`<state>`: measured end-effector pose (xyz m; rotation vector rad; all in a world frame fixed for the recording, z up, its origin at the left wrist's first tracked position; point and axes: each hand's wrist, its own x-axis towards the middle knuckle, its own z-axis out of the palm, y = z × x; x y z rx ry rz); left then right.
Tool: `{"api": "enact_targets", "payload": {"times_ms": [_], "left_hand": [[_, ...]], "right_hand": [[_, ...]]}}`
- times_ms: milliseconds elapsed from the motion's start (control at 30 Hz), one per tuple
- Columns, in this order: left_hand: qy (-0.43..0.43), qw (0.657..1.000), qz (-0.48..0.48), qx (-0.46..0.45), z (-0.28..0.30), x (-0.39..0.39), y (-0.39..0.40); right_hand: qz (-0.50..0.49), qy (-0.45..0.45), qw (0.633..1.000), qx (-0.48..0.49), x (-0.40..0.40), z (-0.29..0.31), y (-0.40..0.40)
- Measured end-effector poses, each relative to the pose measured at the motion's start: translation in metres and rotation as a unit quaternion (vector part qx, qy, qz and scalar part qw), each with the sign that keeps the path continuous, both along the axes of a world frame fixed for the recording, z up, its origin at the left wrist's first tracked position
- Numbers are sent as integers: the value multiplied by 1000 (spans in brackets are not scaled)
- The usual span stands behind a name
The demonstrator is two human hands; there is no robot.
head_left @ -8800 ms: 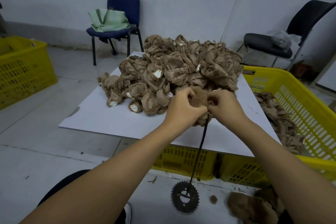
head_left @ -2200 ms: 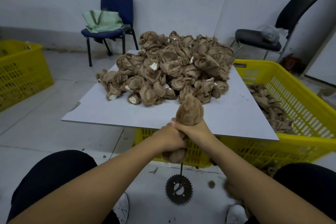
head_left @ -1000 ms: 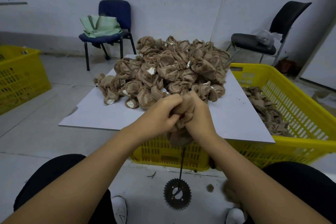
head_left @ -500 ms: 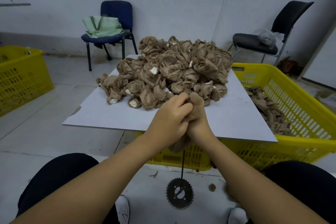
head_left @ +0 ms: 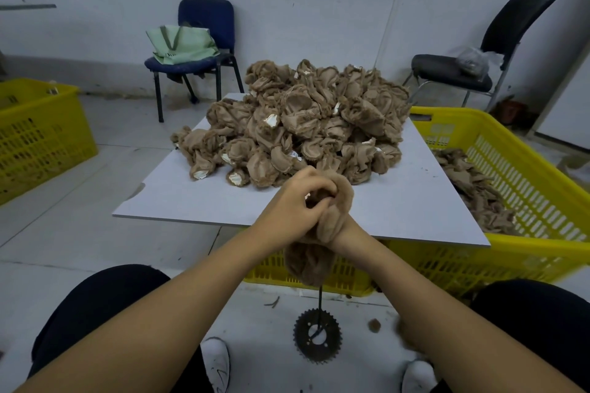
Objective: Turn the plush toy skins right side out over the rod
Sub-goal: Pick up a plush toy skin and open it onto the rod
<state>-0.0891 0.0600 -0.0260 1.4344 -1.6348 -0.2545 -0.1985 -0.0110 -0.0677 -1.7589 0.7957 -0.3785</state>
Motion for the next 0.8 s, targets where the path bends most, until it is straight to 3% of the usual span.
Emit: {"api": "enact_targets", "payload": {"times_ms": [33,67,167,267,367,433,467,533,600,700,800], "left_hand": [[0,1000,9,-21,2,-2,-1],[0,999,19,-46,4,-4,-3],[5,992,49,-112,14,-7,-7],[70,990,54,-107,23,-10,-8],[187,981,45,-34,33,-12,-10],[299,951,24,77,41,-8,-10],[312,940,16,137,44,-2,-10],[244,936,-14,252,45,14,-7],[164,920,-46,352,42,24,1],[107,913,-76,387,24,19,7],[167,927,-57,331,10,11,5]], "right_hand": [[20,31,998,-41,-1,4,3],[19,-3,997,-79,-4,5,5],[-75,-229,966,-90,-11,-1,12],[-99,-315,934,-137,-8,8,24],[-137,-398,906,-38,-9,13,22],[-201,-395,888,120,-12,15,16],[-222,-375,878,198,-12,15,12],[-235,-332,875,263,-12,15,7],[-252,-314,879,257,-7,17,8],[-271,-327,854,302,1,21,14],[-263,-349,829,348,0,26,14]]}}
